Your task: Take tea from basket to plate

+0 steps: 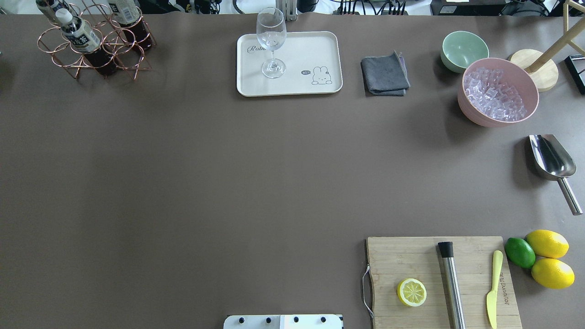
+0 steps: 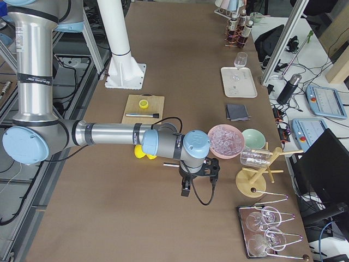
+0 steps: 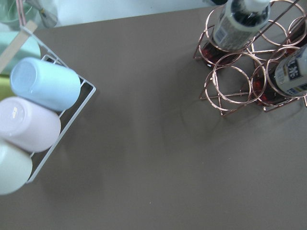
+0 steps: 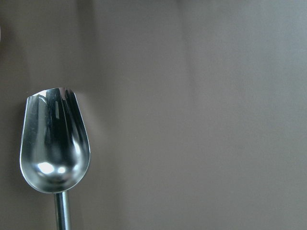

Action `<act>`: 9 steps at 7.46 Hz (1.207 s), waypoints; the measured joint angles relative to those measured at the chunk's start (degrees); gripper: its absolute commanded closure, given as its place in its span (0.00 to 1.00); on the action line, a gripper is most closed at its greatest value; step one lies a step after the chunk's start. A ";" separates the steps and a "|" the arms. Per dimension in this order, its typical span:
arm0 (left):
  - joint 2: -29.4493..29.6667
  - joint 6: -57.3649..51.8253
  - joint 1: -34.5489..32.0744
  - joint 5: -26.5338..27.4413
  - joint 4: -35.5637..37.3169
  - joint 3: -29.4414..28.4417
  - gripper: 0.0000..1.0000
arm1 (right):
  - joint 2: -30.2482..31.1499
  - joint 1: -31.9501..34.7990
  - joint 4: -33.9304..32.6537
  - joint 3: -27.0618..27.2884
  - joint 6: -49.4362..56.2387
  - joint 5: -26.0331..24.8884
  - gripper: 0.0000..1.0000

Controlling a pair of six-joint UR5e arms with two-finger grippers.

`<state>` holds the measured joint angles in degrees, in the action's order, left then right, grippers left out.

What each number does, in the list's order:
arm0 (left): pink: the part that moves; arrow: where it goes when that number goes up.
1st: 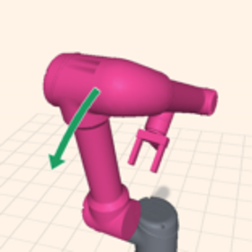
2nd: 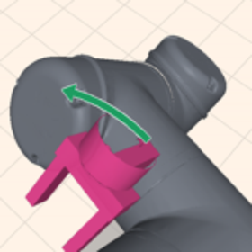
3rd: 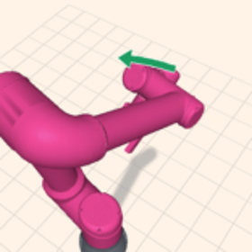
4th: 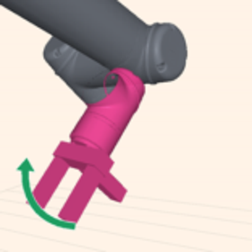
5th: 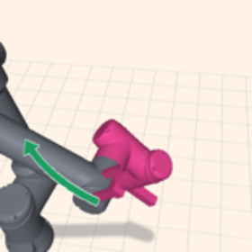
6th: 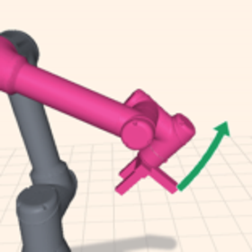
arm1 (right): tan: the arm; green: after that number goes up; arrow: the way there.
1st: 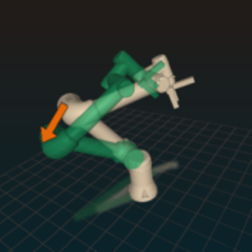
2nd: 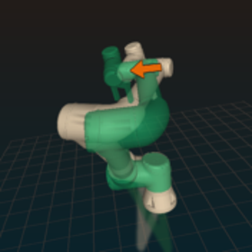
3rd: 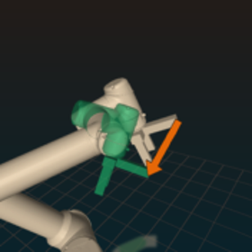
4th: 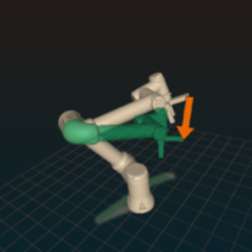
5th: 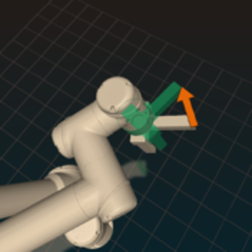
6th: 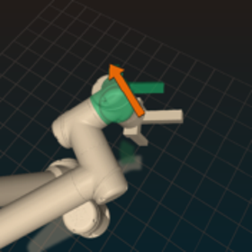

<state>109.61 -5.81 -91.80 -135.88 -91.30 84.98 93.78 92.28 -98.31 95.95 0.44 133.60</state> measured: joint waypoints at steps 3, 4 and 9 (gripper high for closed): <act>6.72 -9.38 4.40 -0.09 -0.73 -0.50 0.02 | 0.00 0.00 0.00 -0.03 0.00 0.00 0.00; 8.27 -10.95 6.44 0.05 -1.35 -0.75 0.02 | 0.00 0.00 0.00 0.02 0.00 0.00 0.00; 16.35 -33.99 10.80 3.51 -9.29 -6.76 0.02 | 0.08 0.00 0.01 0.11 0.00 0.00 0.00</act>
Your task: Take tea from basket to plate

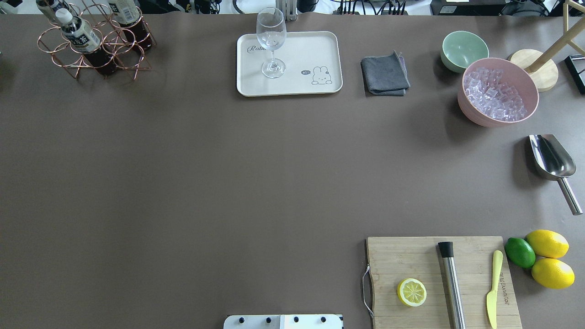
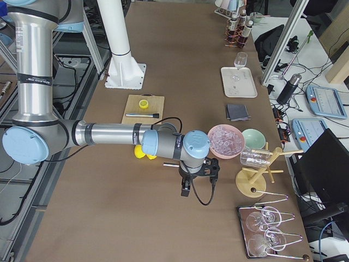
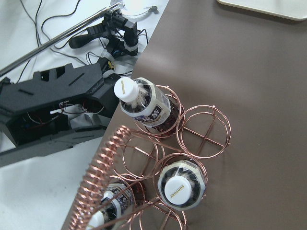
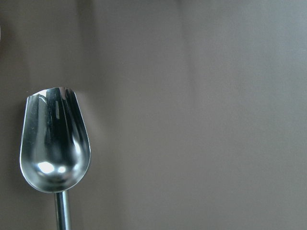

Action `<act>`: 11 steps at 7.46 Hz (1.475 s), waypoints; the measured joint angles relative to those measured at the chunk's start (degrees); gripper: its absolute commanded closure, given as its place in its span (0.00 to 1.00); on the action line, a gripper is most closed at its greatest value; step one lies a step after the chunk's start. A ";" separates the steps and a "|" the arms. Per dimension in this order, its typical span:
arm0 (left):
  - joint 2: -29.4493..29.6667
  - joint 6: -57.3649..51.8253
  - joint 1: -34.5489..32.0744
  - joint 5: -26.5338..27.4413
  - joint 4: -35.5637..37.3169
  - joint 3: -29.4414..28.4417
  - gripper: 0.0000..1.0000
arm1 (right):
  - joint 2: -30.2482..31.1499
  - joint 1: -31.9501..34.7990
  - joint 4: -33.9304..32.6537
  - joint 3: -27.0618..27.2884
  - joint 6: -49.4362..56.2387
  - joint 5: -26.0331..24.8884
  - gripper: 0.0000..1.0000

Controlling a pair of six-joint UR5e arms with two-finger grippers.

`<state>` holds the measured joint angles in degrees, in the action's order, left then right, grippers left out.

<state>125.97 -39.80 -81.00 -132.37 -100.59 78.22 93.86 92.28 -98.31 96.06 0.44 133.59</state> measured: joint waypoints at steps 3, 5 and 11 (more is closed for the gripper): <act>7.14 -13.01 -1.70 -0.20 5.06 -8.53 0.02 | 0.05 0.00 -0.01 -0.07 0.03 0.00 0.00; 10.62 -17.46 -1.84 -0.14 8.27 -11.82 0.02 | 0.08 0.00 -0.03 -0.11 0.03 0.00 0.00; 15.37 -25.62 0.16 -0.07 11.71 -21.46 0.16 | 0.19 0.00 -0.03 0.04 0.00 0.08 0.00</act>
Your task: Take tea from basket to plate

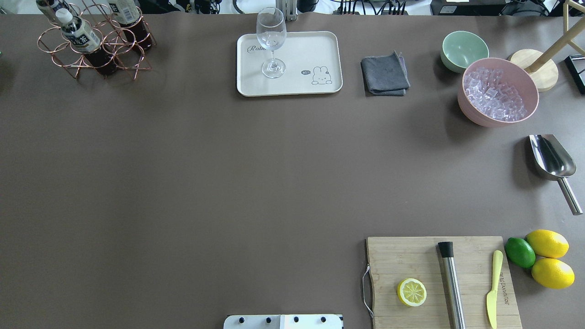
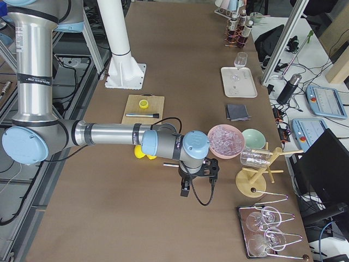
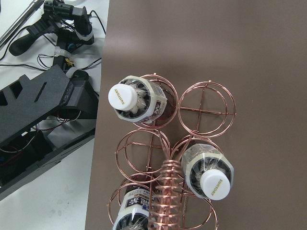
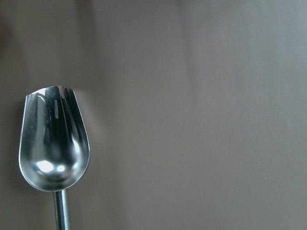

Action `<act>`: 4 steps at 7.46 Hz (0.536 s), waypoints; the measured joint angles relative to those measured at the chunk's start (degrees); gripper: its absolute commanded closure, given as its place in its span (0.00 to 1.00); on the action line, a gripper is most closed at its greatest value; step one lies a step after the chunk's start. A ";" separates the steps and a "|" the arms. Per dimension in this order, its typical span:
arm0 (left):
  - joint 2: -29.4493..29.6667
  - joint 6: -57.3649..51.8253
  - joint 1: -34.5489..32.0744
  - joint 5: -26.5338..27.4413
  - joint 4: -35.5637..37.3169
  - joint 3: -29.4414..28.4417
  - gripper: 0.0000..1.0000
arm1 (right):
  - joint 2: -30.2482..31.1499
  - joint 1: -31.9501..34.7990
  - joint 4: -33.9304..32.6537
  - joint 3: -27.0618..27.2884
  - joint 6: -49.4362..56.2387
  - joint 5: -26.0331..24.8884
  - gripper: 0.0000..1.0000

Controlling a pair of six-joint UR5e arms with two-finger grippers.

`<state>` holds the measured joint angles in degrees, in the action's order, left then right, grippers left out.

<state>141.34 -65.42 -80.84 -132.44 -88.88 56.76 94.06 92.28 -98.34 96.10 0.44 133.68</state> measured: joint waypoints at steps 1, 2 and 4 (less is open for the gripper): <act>0.00 -0.03 0.33 0.03 -0.20 -0.18 0.45 | 0.04 0.00 -0.01 -0.04 0.00 0.01 0.00; -0.01 0.03 0.57 0.02 -0.64 -0.39 0.99 | 0.06 0.00 -0.01 0.03 0.00 0.05 0.00; -0.14 0.32 0.69 0.03 -2.06 -0.77 1.00 | 0.07 0.00 -0.01 0.12 0.00 0.11 0.00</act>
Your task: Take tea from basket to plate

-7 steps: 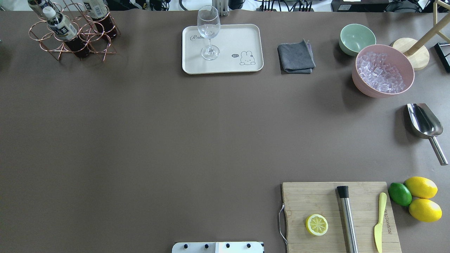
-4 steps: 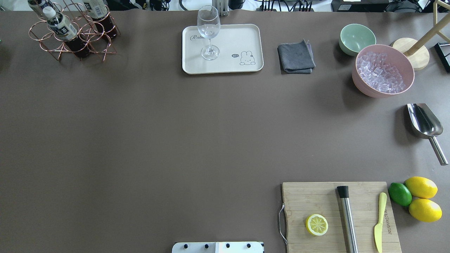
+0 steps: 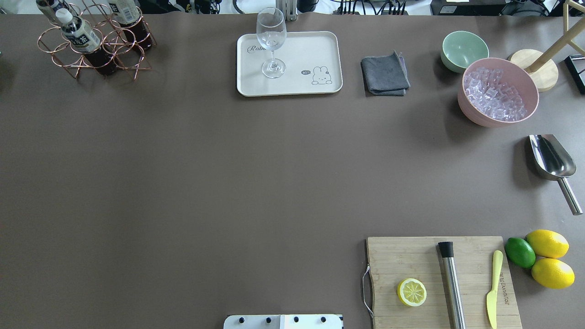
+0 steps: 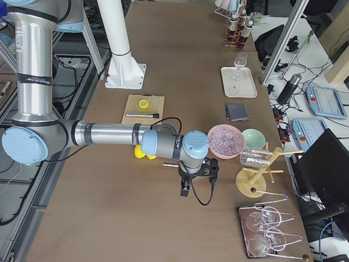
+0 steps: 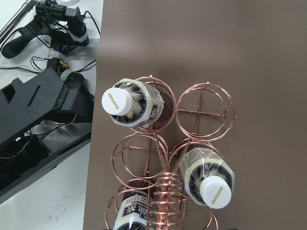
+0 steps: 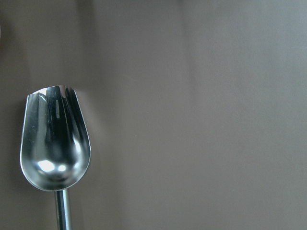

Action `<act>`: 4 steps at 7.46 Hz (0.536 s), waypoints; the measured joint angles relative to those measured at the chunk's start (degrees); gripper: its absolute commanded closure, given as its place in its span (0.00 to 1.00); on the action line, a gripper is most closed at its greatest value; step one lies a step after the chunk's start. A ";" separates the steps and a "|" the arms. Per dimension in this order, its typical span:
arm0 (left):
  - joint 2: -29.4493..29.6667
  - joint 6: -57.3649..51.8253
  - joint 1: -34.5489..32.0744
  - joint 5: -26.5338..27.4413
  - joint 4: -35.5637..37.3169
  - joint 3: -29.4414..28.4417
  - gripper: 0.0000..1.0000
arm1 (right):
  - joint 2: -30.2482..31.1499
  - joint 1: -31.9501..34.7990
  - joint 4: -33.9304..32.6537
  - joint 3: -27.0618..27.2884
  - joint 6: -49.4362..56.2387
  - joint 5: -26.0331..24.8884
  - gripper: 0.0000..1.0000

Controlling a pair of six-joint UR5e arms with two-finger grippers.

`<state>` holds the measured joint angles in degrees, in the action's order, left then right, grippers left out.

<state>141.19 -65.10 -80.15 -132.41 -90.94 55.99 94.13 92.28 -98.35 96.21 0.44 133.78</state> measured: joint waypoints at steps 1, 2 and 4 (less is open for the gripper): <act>-0.02 0.08 -0.09 0.03 -0.37 -0.05 1.00 | 0.00 0.00 0.00 -0.01 0.00 0.11 0.00; -0.01 0.05 -0.25 0.07 -0.61 -0.01 1.00 | 0.01 0.00 0.00 -0.01 0.00 0.24 0.00; -0.06 0.05 -1.72 0.07 -0.24 1.96 1.00 | 0.07 0.00 0.00 -0.04 0.00 0.32 0.00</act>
<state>141.14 -65.05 -81.87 -132.34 -91.18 57.95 94.20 92.28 -98.35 96.17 0.44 134.11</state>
